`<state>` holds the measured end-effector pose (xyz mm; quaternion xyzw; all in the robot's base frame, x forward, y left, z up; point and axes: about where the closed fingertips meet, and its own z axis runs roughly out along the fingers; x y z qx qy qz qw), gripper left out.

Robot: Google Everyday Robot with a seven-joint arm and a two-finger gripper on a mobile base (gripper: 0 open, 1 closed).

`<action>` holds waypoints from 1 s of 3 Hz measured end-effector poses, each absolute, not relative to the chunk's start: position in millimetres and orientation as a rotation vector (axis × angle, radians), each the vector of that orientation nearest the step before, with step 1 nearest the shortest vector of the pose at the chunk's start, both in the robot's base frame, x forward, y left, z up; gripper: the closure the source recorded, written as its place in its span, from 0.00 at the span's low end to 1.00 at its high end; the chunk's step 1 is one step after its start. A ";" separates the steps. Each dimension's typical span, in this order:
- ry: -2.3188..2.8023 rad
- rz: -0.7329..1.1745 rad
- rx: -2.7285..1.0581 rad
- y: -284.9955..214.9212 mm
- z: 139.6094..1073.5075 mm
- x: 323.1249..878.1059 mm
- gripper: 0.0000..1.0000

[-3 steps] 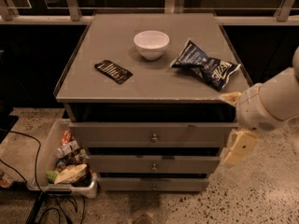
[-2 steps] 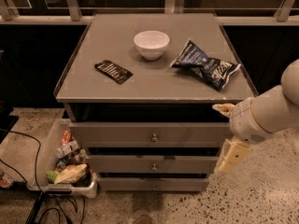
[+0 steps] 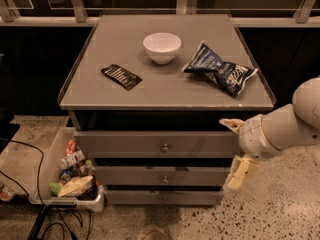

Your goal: Open top drawer

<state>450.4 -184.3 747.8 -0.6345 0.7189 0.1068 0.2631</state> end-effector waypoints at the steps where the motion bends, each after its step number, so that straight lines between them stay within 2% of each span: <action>1: 1.965 0.292 -1.697 -182.6 731.1 459.4 0.00; 3: 1.979 0.287 -1.650 -181.2 677.1 495.8 0.00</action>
Offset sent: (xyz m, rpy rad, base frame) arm 0.0545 0.0027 -0.0842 0.0207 -0.0016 -0.0708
